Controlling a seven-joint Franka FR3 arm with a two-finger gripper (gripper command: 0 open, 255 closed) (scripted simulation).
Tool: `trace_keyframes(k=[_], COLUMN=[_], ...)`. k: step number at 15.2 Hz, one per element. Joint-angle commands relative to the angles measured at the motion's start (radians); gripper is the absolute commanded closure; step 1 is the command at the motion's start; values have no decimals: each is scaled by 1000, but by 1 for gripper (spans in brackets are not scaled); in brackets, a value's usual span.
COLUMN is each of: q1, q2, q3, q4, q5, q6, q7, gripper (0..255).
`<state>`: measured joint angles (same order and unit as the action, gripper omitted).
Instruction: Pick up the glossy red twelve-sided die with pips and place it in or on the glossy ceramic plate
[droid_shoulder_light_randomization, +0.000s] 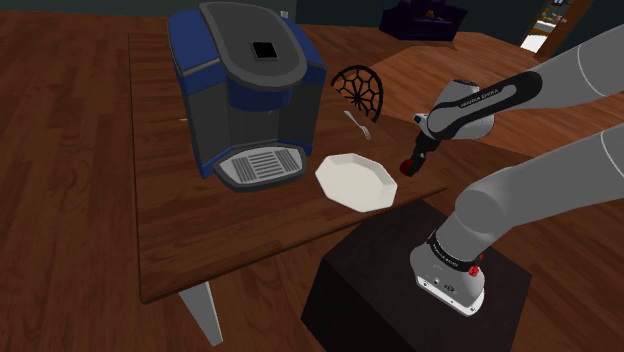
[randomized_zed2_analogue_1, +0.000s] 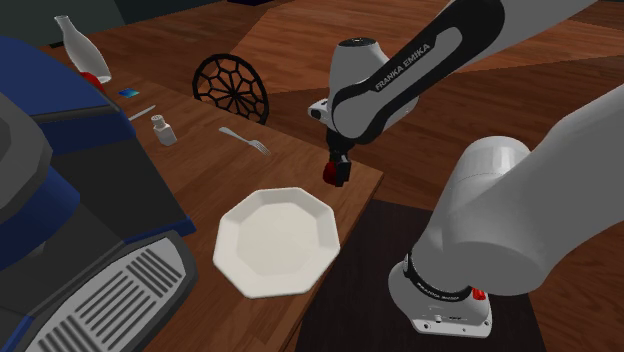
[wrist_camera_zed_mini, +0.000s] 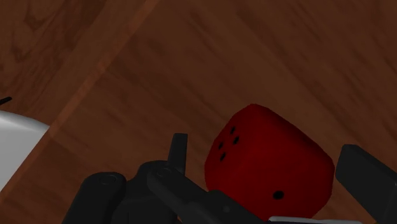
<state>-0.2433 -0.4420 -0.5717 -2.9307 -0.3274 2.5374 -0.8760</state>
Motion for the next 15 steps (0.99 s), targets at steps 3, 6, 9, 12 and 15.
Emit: trace_keyframes(k=[3,6,9,12,15], q1=[0,0,0,-8,-18], q2=[0,0,0,-37,-89], q3=[0,0,0,13,31], q4=[0,0,0,8,21], q5=[0,0,0,-3,-3], q6=[0,0,0,-45,-110], q7=[0,0,0,6,12], gripper=[255,255,255,255,255])
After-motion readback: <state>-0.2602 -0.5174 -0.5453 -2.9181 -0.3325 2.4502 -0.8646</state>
